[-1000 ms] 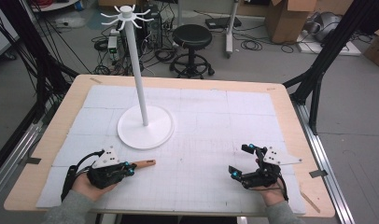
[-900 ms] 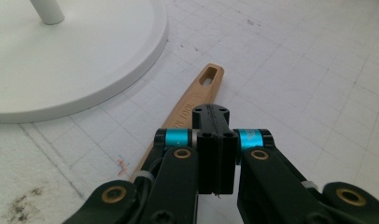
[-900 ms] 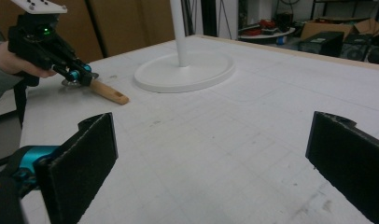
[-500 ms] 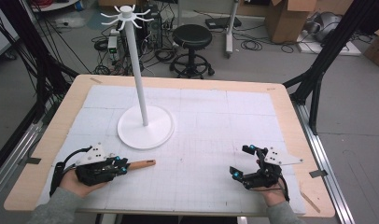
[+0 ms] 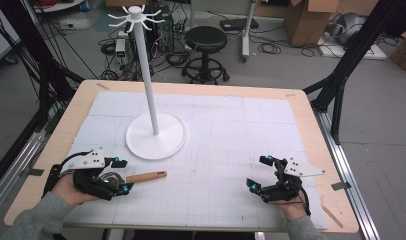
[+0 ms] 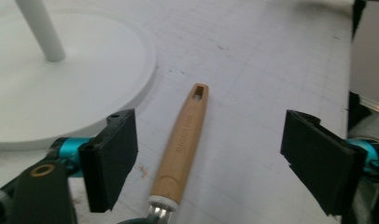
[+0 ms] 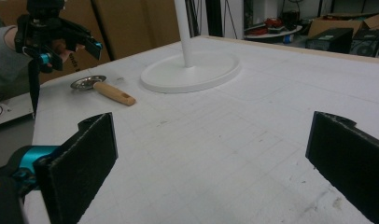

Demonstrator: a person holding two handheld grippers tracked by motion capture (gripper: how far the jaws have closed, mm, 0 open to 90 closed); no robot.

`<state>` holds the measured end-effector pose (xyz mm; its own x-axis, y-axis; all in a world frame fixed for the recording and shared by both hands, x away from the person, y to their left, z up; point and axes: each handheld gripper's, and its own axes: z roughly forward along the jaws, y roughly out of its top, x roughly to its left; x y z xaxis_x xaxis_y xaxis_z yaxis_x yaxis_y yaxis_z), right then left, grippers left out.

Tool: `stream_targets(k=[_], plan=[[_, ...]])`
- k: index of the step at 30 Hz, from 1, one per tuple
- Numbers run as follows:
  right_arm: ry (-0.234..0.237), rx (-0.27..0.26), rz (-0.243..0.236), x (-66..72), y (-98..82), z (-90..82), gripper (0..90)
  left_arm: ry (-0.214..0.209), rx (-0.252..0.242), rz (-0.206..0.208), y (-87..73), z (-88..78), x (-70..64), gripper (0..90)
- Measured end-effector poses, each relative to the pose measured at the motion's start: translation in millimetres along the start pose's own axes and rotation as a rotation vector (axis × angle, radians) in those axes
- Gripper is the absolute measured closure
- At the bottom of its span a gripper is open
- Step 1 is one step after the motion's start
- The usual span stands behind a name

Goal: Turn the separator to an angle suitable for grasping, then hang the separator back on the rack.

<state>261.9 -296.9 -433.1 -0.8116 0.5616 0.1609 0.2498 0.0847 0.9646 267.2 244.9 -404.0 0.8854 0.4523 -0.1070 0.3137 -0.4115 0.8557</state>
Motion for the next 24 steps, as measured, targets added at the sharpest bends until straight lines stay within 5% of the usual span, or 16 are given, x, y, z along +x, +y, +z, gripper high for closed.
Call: stream_targets(k=[7, 10, 24], plan=[[-0.003, -0.001, -0.016, 1.2, 0.0, -0.4, 1.2, -0.088, -0.041, 0.037, 2.0, -3.5, -0.9, 15.1], [-0.006, -0.002, -0.015, 0.7, -0.1, -0.7, 1.2, -0.08, -0.038, 0.07, 2.9, -5.4, -0.1, 14.9], [0.0, -0.017, -0.014, 2.4, 1.3, -1.6, 1.2, -0.103, 0.051, 0.043, 13.2, -2.0, 13.6, 19.3]])
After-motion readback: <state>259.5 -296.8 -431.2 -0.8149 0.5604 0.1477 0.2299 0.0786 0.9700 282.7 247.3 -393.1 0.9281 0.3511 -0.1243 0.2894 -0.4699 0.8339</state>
